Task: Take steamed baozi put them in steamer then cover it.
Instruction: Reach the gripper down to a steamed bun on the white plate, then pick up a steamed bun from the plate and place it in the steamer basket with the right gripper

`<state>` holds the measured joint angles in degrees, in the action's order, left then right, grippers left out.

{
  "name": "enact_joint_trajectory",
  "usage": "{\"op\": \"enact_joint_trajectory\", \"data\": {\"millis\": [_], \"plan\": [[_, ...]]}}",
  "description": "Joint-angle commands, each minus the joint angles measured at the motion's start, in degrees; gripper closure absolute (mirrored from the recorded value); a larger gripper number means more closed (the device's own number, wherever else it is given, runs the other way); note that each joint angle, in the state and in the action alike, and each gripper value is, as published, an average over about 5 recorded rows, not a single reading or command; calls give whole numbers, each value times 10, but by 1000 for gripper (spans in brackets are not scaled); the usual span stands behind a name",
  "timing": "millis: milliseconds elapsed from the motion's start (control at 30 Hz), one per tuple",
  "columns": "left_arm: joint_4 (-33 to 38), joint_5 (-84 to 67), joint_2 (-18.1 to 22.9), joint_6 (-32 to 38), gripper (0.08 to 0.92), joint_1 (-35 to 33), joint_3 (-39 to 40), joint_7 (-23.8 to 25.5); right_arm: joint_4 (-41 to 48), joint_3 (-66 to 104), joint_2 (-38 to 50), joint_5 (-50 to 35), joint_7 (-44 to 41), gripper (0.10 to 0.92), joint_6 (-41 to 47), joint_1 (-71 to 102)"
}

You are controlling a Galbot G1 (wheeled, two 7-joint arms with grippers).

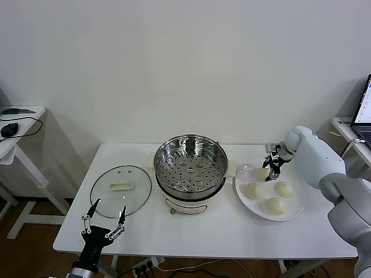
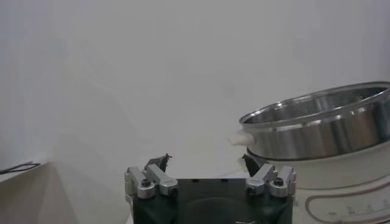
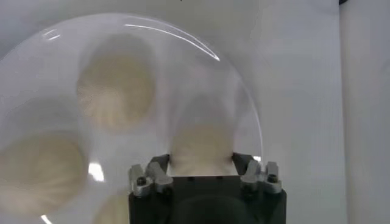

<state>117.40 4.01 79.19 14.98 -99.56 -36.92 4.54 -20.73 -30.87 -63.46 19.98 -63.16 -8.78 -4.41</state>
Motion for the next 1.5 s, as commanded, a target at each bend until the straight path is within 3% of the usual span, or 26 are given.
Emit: {"op": "enact_joint_trajectory", "data": {"millis": [33,200,433,600,833,1100,1500], "plan": [[1,0,0,0,177,0,0,0,-12,-6,-2,4,-1,396,-4,-5],[5,0,0,0,177,-2,0,-1,-117,-49,41,-46,-32,396,-19,-34],[11,0,-1,2,177,-3,0,-2,-320,-172,107,-105,-70,368,-119,-162],[12,0,-2,5,177,-3,4,-3,-404,-250,100,-160,-77,359,-159,-264],[17,0,-3,9,177,-6,5,-4,-474,-312,46,-171,-73,364,-221,-353],[22,-2,0,14,177,-7,2,-10,-488,-348,-17,-109,-59,359,-269,-321],[27,-3,0,11,177,-11,-3,-13,-356,-299,-113,51,-12,367,-320,-194]]}}
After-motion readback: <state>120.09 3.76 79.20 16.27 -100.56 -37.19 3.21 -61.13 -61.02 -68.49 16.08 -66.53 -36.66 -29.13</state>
